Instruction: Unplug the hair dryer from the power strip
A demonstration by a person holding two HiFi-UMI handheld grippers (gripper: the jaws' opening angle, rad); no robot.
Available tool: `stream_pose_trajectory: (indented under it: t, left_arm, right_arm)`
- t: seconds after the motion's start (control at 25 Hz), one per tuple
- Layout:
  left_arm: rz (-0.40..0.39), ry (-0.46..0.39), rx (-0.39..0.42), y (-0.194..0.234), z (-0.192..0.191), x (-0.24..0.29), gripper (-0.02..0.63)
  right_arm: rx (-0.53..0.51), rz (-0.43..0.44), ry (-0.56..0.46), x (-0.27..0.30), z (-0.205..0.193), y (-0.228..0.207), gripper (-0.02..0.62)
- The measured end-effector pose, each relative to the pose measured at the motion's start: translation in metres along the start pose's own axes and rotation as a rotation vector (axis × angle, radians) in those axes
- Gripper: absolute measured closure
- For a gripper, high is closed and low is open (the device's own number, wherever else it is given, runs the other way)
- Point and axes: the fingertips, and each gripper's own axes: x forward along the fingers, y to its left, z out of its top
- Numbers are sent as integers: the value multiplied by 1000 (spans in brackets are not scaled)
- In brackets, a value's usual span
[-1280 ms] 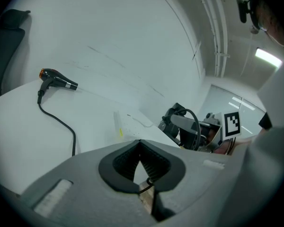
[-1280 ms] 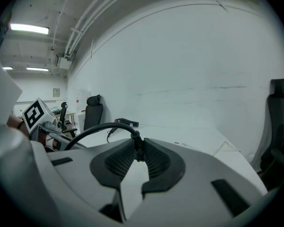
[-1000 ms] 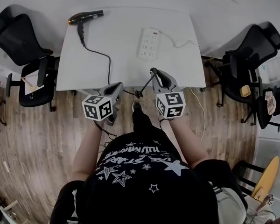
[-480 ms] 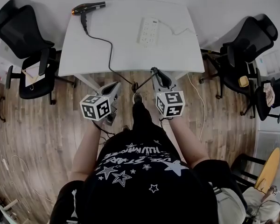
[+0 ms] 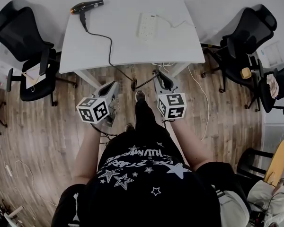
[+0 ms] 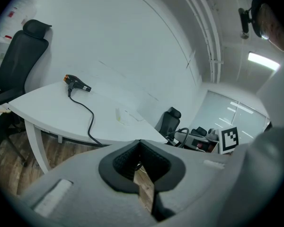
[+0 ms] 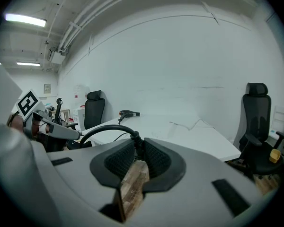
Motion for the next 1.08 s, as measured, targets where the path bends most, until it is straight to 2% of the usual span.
stream_pose_trajectory:
  t: [1.08]
  left_arm:
    - [-43, 18, 0, -16, -25, -19, 598]
  right_arm:
    - [-4, -22, 46, -36, -31, 12, 528]
